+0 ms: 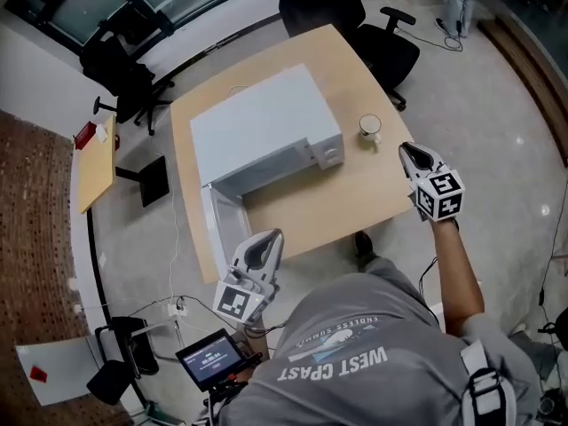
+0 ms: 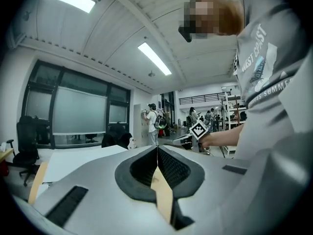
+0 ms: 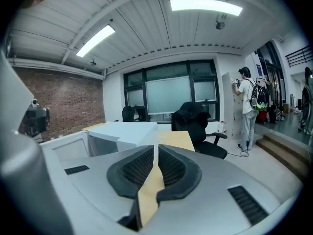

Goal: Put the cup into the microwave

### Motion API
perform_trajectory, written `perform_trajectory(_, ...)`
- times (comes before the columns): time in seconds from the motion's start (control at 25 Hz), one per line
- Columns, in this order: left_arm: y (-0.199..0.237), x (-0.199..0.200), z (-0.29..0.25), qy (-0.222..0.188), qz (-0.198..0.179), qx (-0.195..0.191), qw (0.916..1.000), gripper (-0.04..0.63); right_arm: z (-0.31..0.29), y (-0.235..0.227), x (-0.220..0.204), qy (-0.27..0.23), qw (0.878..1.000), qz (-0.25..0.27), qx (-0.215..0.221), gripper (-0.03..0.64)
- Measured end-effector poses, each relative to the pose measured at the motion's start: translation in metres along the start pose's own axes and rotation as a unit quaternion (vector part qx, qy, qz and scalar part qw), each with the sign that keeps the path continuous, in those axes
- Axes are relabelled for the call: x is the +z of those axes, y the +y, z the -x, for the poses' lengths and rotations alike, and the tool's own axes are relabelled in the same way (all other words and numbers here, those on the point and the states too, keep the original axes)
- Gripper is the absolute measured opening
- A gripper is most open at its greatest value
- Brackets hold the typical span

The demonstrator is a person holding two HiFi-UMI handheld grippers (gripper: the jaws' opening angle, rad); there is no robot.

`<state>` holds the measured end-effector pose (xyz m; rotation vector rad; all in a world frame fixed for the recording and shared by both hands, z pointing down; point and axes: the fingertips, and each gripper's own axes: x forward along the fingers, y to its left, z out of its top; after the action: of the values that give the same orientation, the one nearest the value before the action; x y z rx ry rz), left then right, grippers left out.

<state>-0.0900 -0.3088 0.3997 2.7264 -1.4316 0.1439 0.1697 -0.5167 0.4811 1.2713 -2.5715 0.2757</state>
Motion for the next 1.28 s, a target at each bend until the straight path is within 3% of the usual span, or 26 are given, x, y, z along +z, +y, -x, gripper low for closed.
perform_trajectory(0.16,0.021,-0.006,-0.041,0.010,0.009,0.014,0.9998,0.021,-0.070,-0.048,-0.038,0.048,0.999,0.001,0.003,0.026)
perform_trajectory(0.2,0.026,-0.012,-0.052,0.017,0.012,0.017,0.9996,0.021,-0.088,-0.060,-0.052,0.062,0.998,0.000,0.004,0.044)
perform_trajectory(0.28,0.035,-0.025,-0.071,0.031,0.018,0.022,0.9991,0.021,-0.123,-0.079,-0.084,0.096,0.995,-0.008,0.010,0.138)
perform_trajectory(0.52,0.055,-0.051,-0.105,0.061,0.038,0.046,0.9964,0.021,-0.194,-0.108,-0.189,0.197,0.980,-0.016,0.023,0.147)
perform_trajectory(0.68,0.067,-0.061,-0.120,0.068,0.047,0.057,0.9949,0.021,-0.223,-0.115,-0.233,0.240,0.970,-0.004,0.028,0.147)
perform_trajectory(0.96,0.075,-0.077,-0.134,0.082,0.063,0.063,0.9927,0.021,-0.249,-0.116,-0.255,0.253,0.967,0.026,0.012,0.142)
perform_trajectory(1.12,0.075,-0.079,-0.139,0.083,0.064,0.059,0.9927,0.021,-0.249,-0.119,-0.257,0.253,0.967,0.020,0.009,0.077)
perform_trajectory(1.28,0.073,-0.078,-0.136,0.082,0.064,0.059,0.9929,0.021,-0.245,-0.119,-0.252,0.250,0.968,0.000,0.010,0.071)
